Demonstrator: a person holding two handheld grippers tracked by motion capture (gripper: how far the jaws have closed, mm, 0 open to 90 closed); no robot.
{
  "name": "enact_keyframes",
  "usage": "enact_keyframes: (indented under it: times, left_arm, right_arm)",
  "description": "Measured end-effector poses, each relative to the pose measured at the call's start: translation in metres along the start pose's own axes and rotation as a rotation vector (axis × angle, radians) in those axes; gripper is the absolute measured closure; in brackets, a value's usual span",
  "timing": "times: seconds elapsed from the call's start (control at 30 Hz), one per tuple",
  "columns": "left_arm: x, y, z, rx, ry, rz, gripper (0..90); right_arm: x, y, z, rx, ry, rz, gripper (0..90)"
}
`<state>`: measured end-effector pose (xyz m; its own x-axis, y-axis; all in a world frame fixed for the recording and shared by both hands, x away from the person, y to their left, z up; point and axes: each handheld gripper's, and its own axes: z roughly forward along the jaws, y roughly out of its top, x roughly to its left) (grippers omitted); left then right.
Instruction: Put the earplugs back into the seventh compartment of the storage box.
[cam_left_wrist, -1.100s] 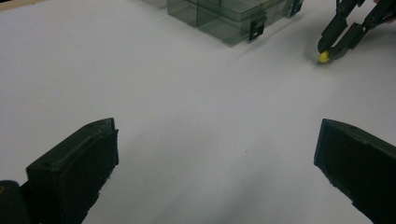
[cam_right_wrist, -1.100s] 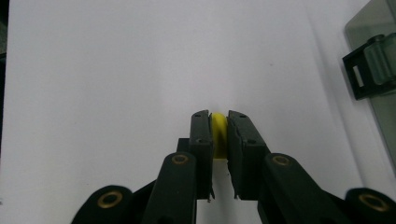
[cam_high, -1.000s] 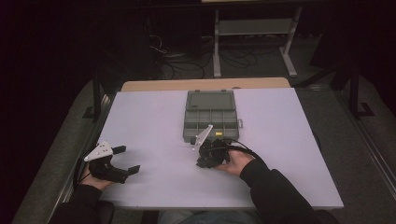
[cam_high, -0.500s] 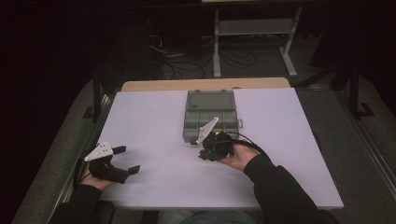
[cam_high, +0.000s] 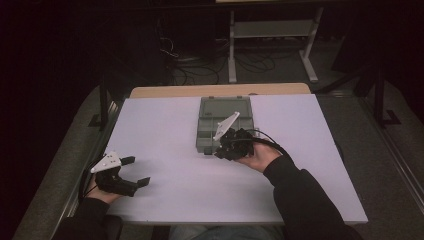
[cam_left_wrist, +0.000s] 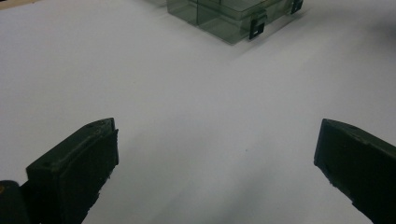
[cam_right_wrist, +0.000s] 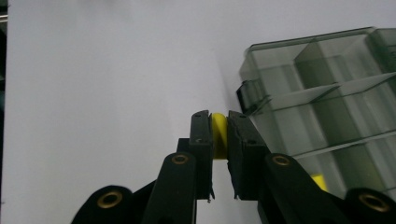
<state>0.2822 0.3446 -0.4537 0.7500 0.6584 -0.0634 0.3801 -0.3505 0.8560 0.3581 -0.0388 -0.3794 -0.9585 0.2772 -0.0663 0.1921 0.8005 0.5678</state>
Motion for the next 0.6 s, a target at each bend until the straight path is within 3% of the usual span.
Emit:
enact_keyframes:
  times: [0.3, 0.6]
  left_arm:
    - [0.0, 0.0, 0.0, 0.001, 0.001, 0.0, 0.0]
    - [0.0, 0.0, 0.0, 0.0, 0.0, 0.0, 0.0]
  right_arm:
    - [-0.021, 0.008, -0.007, -0.005, -0.036, 0.033, 79.0]
    - [-0.046, 0.01, -0.011, 0.005, -0.073, 0.099, 79.0]
